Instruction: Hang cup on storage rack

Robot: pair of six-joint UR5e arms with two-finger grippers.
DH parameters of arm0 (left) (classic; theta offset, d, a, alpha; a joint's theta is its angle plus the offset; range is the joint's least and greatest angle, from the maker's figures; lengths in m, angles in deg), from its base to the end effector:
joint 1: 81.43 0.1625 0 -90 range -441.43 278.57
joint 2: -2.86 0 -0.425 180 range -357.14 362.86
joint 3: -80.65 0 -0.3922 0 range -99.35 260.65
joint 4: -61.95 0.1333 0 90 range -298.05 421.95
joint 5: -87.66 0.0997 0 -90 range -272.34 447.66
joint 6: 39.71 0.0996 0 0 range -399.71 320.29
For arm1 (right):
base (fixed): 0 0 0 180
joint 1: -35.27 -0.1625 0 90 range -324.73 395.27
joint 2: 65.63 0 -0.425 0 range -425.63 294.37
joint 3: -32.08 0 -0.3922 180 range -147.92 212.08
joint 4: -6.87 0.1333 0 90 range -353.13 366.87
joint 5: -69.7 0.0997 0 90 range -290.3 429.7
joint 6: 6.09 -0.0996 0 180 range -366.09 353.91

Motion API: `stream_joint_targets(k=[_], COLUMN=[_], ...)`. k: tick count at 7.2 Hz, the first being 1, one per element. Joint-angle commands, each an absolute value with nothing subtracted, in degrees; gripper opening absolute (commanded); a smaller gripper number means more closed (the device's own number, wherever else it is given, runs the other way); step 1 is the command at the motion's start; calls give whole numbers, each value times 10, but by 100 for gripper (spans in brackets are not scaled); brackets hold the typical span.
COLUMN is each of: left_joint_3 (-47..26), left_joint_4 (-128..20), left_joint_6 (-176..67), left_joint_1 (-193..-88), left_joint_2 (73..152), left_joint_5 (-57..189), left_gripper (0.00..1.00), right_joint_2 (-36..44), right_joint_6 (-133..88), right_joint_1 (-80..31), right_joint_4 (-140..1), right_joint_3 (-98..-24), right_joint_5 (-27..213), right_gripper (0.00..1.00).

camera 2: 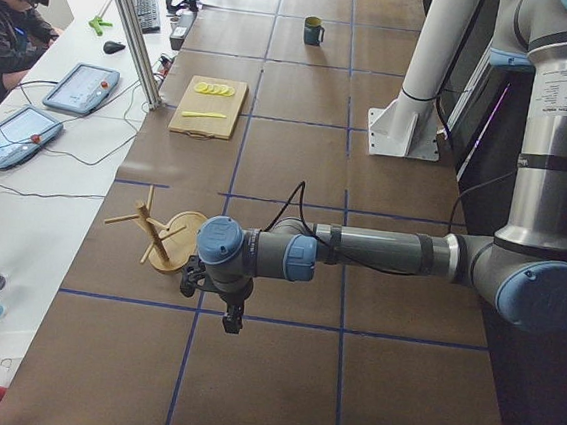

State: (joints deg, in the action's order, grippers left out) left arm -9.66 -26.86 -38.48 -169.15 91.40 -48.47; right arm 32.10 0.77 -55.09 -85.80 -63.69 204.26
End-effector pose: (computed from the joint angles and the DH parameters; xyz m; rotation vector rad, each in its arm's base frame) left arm -0.0424 -0.4802 0.6683 -0.0460 0.8047 0.0415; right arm 0.0661 -0.4280 0.6758 -0.0276 -0.7807 -0.0762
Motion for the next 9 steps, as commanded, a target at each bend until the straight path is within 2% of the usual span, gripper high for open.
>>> stream_joint_targets(k=[1,3,5,7,9], left_joint_3=[-103,-105,-106,-107,-108], left_joint_4=[-267,-269,-269,-268,-268], left_joint_6=[-385,-385,-385,-385,-385], left_joint_1=[-1691,-1690,-1690,-1690,-1690], left_joint_2=[915,915,915,915,913], left_joint_5=[-487,-488,-488,-488,-488], left_gripper=[100,100,100,100,100], right_joint_2=[318,284,247,249,282], right_joint_6=[7,2,-34,-76,-143], right_joint_1=[-551,-550,-476,-463,-409], right_joint_4=[-857,-843,-788,-735,-658], right_joint_3=[-637,-643,-642,-651,-695], right_joint_5=[2045,2050,2046,2071,2068], right_gripper=[100,100,100,100,100])
